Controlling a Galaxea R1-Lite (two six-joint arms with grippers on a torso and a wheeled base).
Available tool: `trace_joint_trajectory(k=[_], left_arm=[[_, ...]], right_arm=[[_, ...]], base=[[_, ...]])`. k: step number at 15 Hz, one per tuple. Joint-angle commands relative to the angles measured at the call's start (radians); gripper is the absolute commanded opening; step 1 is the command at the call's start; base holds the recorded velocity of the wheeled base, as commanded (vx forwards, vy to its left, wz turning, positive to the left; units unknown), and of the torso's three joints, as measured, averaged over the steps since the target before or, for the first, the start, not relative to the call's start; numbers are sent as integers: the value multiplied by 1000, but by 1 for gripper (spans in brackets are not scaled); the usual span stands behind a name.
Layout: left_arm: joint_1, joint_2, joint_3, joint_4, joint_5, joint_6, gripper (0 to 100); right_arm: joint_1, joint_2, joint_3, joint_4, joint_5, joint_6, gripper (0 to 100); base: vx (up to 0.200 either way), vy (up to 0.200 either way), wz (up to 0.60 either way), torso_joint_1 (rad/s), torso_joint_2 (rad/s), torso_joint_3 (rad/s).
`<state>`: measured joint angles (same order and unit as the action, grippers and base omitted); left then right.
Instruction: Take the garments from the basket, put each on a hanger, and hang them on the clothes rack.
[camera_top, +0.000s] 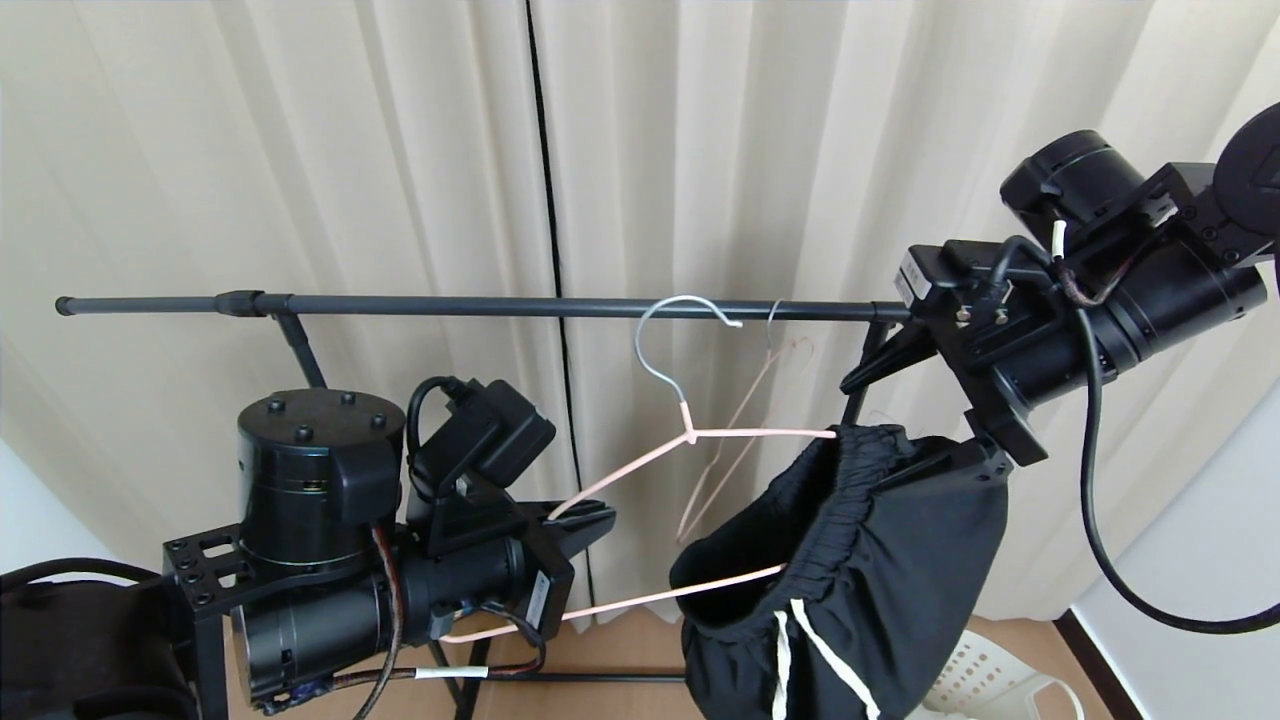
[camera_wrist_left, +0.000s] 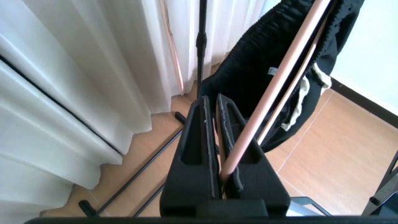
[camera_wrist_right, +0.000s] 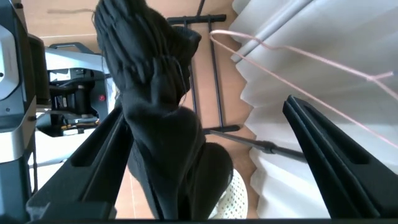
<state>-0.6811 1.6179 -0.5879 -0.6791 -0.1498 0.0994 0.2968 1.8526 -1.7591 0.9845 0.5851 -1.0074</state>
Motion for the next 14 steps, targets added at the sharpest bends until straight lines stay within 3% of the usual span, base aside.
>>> trace_joint_trajectory(k=[1, 7, 9, 11, 14], left_arm=[[0, 2, -1, 0, -1, 0, 0], [0, 0, 0, 0, -2, 0, 0], [0, 0, 2, 0, -1, 0, 0], [0, 2, 2, -2, -1, 0, 0], [0, 8, 5, -53, -1, -1, 0]], right_arm=[[21, 11, -6, -1, 1, 1, 100], [81, 56, -63, -1, 1, 38, 100], [110, 59, -83, -1, -2, 102, 100], [119, 59, -83, 2, -2, 107, 100], [134, 57, -80, 14, -2, 124, 100]], base=[[0, 0, 0, 0, 0, 0], [0, 0, 0, 0, 0, 0], [0, 0, 0, 0, 0, 0], [0, 0, 0, 0, 0, 0], [0, 0, 0, 0, 0, 0]])
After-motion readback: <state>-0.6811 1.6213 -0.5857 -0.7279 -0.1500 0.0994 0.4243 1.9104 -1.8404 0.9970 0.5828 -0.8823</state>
